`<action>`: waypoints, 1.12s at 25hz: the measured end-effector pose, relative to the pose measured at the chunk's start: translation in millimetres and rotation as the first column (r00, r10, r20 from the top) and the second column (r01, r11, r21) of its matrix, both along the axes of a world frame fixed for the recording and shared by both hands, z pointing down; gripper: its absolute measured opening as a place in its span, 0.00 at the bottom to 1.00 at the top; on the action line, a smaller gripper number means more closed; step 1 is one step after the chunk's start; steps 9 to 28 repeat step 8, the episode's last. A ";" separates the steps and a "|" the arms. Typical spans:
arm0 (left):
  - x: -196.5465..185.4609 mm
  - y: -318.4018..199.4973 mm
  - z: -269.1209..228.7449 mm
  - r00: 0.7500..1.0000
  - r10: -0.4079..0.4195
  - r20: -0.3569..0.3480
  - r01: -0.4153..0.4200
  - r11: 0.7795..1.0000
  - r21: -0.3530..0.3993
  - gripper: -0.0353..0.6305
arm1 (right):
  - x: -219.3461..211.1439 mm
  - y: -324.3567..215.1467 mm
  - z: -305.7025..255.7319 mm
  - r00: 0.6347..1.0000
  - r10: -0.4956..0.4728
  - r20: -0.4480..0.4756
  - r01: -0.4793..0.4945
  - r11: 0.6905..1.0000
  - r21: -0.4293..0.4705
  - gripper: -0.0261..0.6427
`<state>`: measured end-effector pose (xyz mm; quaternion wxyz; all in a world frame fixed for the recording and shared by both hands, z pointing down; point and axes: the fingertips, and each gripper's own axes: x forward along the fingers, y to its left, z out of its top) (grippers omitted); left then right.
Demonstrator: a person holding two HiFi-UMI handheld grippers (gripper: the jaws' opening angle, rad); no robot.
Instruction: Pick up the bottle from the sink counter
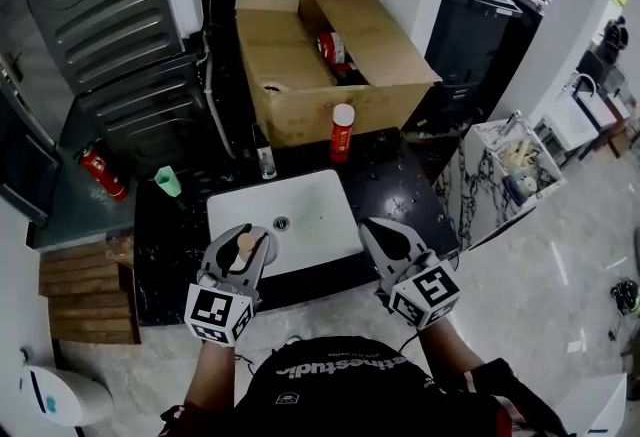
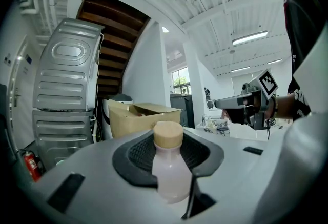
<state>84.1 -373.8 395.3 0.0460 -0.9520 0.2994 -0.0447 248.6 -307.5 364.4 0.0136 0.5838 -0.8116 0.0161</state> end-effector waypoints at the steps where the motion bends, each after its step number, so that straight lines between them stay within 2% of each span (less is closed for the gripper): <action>1: 1.3 0.4 0.1 1.000 0.002 -0.001 -0.002 1.000 -0.001 0.25 | 0.5 0.1 0.1 1.000 -0.002 -0.002 0.002 1.000 0.000 0.10; 28: 4.3 -5.1 2.5 1.000 0.001 -0.012 -0.001 1.000 -0.018 0.25 | 6.2 -3.0 3.1 1.000 0.006 0.000 -0.006 1.000 -0.006 0.10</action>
